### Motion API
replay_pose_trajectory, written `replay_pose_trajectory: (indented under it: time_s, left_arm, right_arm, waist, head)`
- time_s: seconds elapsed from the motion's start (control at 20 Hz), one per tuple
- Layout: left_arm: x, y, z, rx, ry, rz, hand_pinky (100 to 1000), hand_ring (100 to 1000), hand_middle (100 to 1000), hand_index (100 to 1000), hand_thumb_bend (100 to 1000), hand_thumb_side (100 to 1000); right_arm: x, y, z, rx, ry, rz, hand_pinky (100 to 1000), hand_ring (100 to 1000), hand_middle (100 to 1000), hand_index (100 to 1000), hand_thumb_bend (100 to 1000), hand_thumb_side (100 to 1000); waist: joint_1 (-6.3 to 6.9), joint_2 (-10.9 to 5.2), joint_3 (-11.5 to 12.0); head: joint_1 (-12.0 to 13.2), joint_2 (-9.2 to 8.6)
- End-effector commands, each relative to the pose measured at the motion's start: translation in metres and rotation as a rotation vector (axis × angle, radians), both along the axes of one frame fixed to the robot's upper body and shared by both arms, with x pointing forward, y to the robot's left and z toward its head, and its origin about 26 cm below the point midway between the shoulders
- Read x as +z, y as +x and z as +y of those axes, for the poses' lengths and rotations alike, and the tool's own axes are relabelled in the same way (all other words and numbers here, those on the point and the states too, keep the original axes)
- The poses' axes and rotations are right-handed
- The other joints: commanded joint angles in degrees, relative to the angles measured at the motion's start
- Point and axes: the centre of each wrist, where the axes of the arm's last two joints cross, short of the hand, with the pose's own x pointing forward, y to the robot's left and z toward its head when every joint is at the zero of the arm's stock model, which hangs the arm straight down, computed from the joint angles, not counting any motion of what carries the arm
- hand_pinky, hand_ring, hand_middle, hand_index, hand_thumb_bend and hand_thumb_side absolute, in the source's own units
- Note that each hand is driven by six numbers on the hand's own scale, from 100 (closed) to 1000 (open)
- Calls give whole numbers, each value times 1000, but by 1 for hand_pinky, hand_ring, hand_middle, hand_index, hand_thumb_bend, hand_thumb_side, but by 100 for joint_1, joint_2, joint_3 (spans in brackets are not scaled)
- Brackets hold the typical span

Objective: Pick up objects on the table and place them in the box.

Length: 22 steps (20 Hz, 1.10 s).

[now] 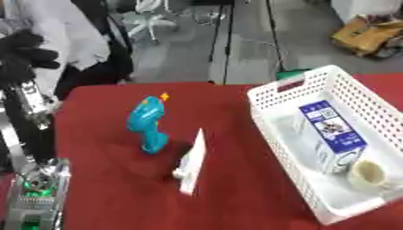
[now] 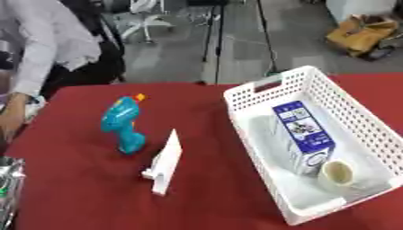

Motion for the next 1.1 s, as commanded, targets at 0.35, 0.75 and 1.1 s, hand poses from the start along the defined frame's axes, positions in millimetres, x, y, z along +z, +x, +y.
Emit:
replay_pose_trajectory:
  time_s: [0.35, 0.75, 1.1]
  left_arm:
    - [5, -3, 3, 9, -16, -38, 561, 634, 765, 910, 100, 897]
    - [16, -2, 9, 114, 138, 70, 727, 807, 846, 948, 100, 849]
    - [28, -1, 0, 229, 349, 300, 871, 904, 897, 1000, 100, 828]
  right_arm:
    - [7, -3, 0, 1, -26, -26, 706, 685, 663, 767, 100, 771]
    - [4, -3, 1, -12, -13, -9, 715, 693, 662, 764, 100, 771]
    - [0, -4, 0, -40, 4, 14, 718, 692, 657, 759, 100, 758]
  waist:
    - [-45, -103, 7]
    - [1, -200, 76]
    - [88, -404, 255]
  head:
    - [96, -38]
    - [58, 151]
    - [25, 431]
